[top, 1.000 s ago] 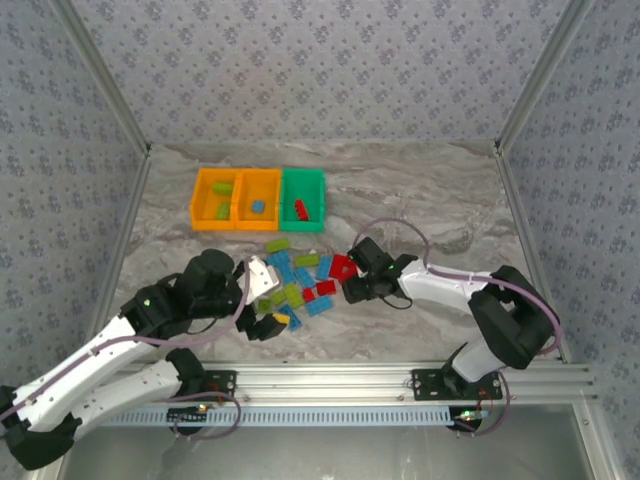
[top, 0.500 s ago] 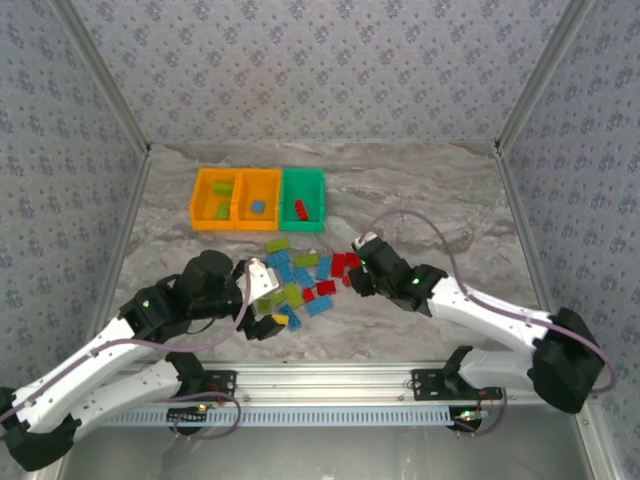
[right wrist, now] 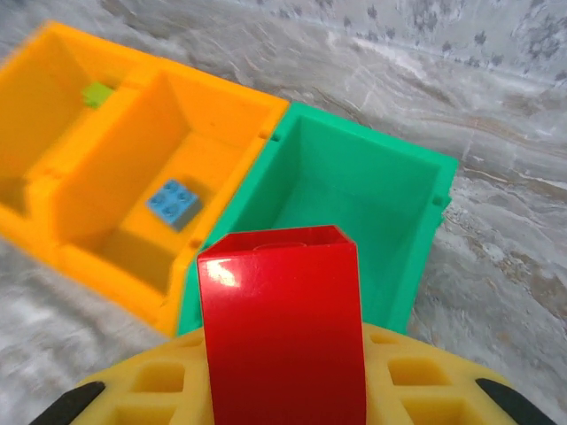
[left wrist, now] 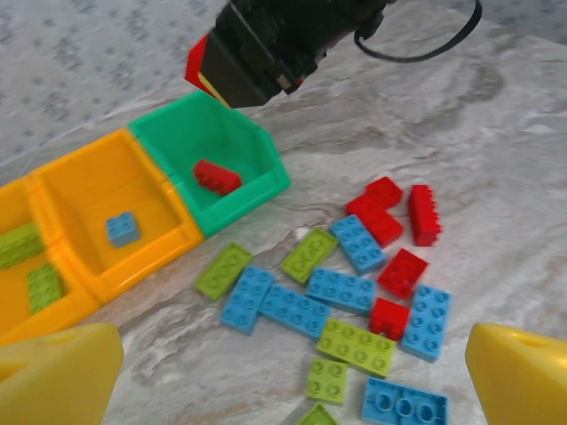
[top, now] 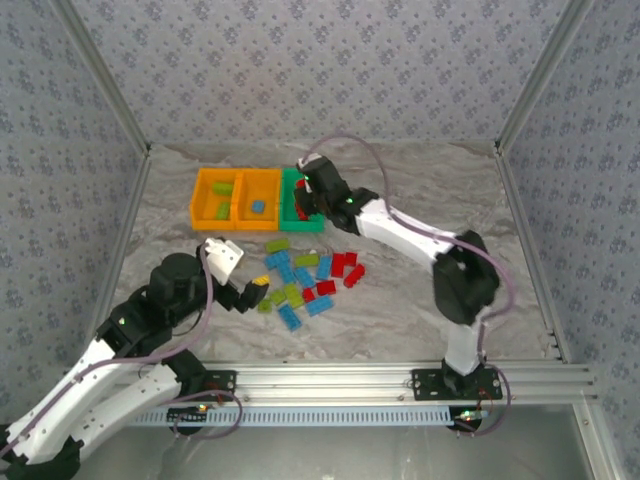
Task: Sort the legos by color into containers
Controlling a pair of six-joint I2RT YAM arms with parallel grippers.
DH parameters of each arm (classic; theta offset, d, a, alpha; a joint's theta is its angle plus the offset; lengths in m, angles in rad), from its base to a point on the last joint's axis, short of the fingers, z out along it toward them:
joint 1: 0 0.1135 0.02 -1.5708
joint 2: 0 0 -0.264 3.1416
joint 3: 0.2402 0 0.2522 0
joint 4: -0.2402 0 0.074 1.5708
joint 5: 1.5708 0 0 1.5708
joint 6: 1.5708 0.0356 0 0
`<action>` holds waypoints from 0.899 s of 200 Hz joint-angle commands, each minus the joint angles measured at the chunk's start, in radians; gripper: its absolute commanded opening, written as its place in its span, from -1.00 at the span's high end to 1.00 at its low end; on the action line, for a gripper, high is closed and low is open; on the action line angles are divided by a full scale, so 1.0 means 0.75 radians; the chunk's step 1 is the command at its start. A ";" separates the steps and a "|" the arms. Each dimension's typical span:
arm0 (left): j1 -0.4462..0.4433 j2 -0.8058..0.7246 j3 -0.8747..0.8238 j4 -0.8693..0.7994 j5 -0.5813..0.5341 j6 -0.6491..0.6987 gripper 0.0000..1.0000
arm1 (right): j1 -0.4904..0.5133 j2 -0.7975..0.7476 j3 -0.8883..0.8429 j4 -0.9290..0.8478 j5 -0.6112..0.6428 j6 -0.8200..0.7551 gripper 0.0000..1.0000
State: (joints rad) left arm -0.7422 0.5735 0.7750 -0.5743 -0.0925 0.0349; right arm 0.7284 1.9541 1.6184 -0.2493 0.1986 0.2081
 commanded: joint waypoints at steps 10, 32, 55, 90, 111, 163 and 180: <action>0.026 0.022 0.023 -0.021 -0.106 -0.051 -0.98 | -0.028 0.230 0.252 -0.152 -0.017 -0.031 0.28; 0.033 0.034 0.026 -0.031 -0.116 -0.058 -0.98 | -0.027 0.305 0.341 -0.198 -0.016 -0.041 0.17; 0.042 0.044 0.029 -0.043 -0.125 -0.068 -0.99 | -0.031 0.301 0.380 -0.256 0.008 -0.037 0.02; 0.066 0.064 0.024 -0.042 -0.129 -0.082 -0.98 | -0.029 0.173 0.327 -0.295 0.036 -0.048 -0.09; 0.067 0.112 0.054 -0.054 -0.174 -0.254 -0.99 | -0.014 -0.016 0.189 -0.282 0.009 -0.032 -0.07; 0.067 0.281 -0.059 0.122 -0.288 -1.023 -0.98 | 0.146 -0.778 -0.395 -0.342 -0.089 0.034 -0.48; 0.070 0.417 -0.039 0.125 -0.319 -1.257 -0.99 | 0.229 -0.983 -0.542 -0.379 -0.115 0.052 -0.66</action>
State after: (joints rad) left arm -0.6956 0.7914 0.7479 -0.5392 -0.2844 -0.5594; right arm 0.8276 1.3869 1.3502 -0.4583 0.1574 0.2188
